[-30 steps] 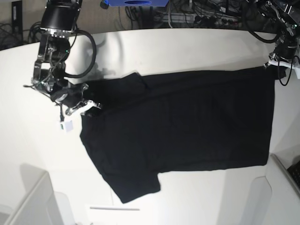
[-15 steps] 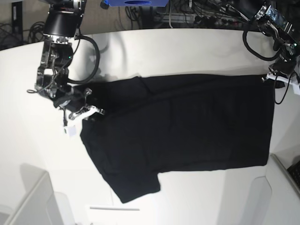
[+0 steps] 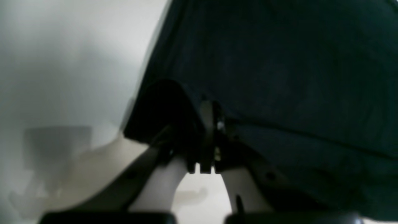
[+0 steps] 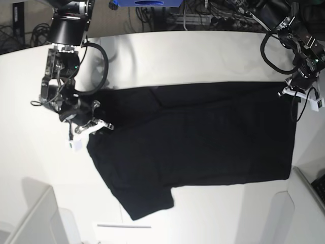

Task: Fold the T-shirt properly
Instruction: 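Swing the right gripper outward to straighten the shirt's shoulder edge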

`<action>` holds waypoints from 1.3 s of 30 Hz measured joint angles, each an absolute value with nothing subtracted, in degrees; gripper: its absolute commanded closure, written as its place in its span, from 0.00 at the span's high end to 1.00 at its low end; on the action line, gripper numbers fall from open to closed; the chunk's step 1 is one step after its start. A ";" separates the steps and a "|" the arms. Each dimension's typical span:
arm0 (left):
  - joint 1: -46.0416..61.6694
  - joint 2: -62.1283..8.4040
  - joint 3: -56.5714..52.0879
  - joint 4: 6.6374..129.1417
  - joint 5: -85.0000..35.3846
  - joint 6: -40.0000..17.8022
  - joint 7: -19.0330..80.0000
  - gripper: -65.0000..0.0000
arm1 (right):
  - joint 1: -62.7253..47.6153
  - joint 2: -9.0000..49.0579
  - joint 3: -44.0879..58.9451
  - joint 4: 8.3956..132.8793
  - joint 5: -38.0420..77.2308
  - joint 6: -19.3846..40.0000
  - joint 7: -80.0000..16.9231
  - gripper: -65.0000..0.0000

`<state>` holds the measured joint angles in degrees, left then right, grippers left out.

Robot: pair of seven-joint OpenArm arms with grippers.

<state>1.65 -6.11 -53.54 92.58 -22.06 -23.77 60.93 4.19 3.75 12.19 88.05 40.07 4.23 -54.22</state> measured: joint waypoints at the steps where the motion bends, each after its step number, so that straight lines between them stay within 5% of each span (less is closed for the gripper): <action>1: 1.08 -6.15 -53.56 92.25 -21.80 -23.79 60.88 0.00 | 4.36 3.75 12.19 88.05 40.05 4.23 -54.22 0.00; 39: -7.88 -8.21 -49.10 81.93 -15.29 -23.75 60.69 0.00 | 11.40 4.40 5.74 75.50 40.12 1.26 -47.75 0.00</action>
<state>-7.88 -8.21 -49.10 81.93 -15.29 -23.75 60.69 11.40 4.40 5.74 75.50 40.12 1.26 -47.75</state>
